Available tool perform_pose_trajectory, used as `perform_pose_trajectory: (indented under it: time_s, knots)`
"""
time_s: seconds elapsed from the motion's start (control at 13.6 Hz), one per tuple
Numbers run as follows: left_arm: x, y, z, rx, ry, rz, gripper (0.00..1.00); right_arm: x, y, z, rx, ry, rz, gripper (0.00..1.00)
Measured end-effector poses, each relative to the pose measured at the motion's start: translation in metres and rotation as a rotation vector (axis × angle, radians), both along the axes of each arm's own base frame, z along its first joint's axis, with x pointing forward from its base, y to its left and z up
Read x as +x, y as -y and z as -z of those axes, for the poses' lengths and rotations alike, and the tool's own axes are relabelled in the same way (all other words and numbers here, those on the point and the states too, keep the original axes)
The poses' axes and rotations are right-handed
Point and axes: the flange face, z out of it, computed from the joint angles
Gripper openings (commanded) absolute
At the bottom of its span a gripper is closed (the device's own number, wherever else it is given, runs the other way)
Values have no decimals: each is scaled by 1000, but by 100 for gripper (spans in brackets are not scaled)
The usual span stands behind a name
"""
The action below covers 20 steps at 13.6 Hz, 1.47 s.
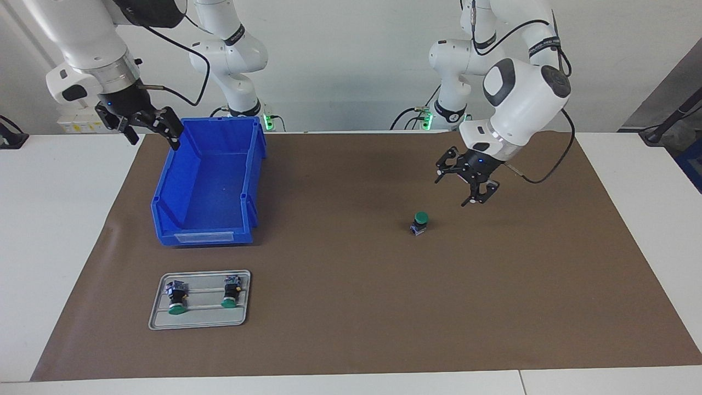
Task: Place and press button with both arms
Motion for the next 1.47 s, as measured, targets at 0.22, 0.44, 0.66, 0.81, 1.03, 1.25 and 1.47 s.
perform_pose_trajectory:
  time_s: [0.22, 0.44, 0.66, 0.81, 1.03, 1.25, 1.47]
  knots:
    - [-7, 25, 10, 55, -50, -151, 0, 0, 0, 0, 0, -1, 0, 100]
    - [-14, 42, 21, 117, -37, -154, 0, 0, 0, 1, 0, -2, 1, 100]
    - [-16, 38, 51, 136, -50, -162, 0, 0, 1, 0, 0, -1, 1, 100]
    - [-17, 36, 73, 146, -62, -167, 0, 0, 1, 0, 0, -1, 1, 100]
    - [-15, 35, 103, 160, -75, -174, 0, -1, 1, 1, 0, -3, 2, 100]
    - [-15, 36, 115, 153, -57, -179, 0, -2, 1, 2, 1, -5, 2, 100]
    - [-15, 36, 115, 153, -56, -179, 0, -3, 1, 1, 1, -4, 2, 100]
